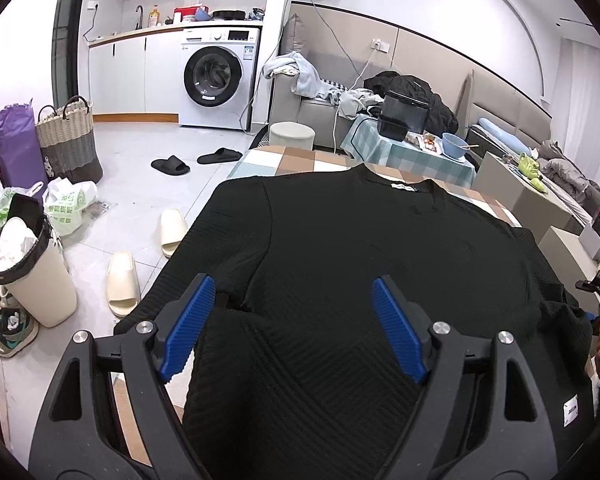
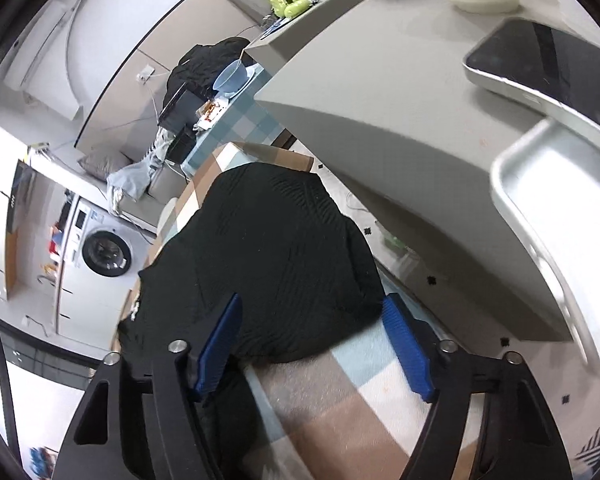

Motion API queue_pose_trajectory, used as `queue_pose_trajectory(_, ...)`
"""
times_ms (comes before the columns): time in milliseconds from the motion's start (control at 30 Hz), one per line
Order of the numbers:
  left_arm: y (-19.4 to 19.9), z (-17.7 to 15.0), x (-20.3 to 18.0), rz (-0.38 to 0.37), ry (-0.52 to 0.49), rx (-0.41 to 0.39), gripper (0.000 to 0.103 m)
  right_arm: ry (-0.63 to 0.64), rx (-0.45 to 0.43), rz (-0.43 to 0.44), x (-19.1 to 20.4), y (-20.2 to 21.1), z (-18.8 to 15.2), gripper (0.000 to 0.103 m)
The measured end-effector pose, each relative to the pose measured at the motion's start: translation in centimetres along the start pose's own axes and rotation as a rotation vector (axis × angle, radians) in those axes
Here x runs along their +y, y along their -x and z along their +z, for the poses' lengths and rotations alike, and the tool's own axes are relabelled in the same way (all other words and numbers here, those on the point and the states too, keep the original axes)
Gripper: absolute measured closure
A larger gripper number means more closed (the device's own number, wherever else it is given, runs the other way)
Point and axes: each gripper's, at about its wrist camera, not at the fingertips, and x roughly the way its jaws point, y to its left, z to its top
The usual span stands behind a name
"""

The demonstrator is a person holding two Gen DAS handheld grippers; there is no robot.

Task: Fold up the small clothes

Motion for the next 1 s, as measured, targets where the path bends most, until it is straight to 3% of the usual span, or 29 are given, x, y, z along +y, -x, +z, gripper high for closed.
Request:
queue_pose_trajectory(33,-0.2,0.0,0.1,-0.006,0.005,0.005,0.024,0.011,-0.004,-0.012,0.2,-0.3,0.1,0.036)
queue_pose_trajectory(200,-0.4,0.2,-0.1,-0.018,-0.003,-0.002,0.024,0.076,-0.026,-0.13,0.8,-1.2,0.5,0.081)
queue_pose_trajectory(233,-0.3,0.1,0.0,-0.018,-0.006,-0.004,0.024,0.089,-0.022,-0.147,0.9,-1.5,0.6,0.088)
queue_pose_trajectory(300,-0.4,0.1,-0.1,-0.019,-0.007,-0.003,0.024,0.096,-0.029,-0.145,0.9,-1.6,0.7,0.091)
queue_pose_trajectory(467,-0.4,0.0,-0.2,-0.032,0.005,-0.005,0.024,0.11,-0.128,-0.049,2.8,0.8,1.0,0.091)
queue_pose_trajectory(533,-0.2,-0.2,0.0,-0.034,0.009,-0.004,0.024,0.171,-0.196,-0.005,5.4,2.1,0.9,0.091)
queue_pose_trajectory(600,-0.2,-0.1,0.1,-0.04,0.011,-0.006,0.024,0.228,-0.215,0.093,8.3,2.9,0.4,0.091)
queue_pose_trajectory(700,0.2,-0.2,0.2,-0.042,0.016,-0.016,0.024,0.385,-0.135,0.267,13.9,2.9,-1.7,0.091)
queue_pose_trajectory(800,0.4,-0.3,0.4,-0.039,0.018,-0.017,0.024,0.593,0.034,0.376,19.1,1.5,-6.3,0.091)
queue_pose_trajectory(867,0.3,-0.4,0.5,-0.035,0.024,-0.011,0.024,0.665,0.121,0.385,20.2,0.2,-8.5,0.084)
queue_pose_trajectory(900,0.4,-0.4,0.7,-0.031,0.029,-0.006,0.023,0.687,0.174,0.368,20.3,-0.6,-9.4,0.076)
queue_pose_trajectory(1000,0.4,-0.6,1.4,-0.005,0.051,0.003,0.022,0.678,0.22,0.311,19.0,-2.0,-10.5,0.07)
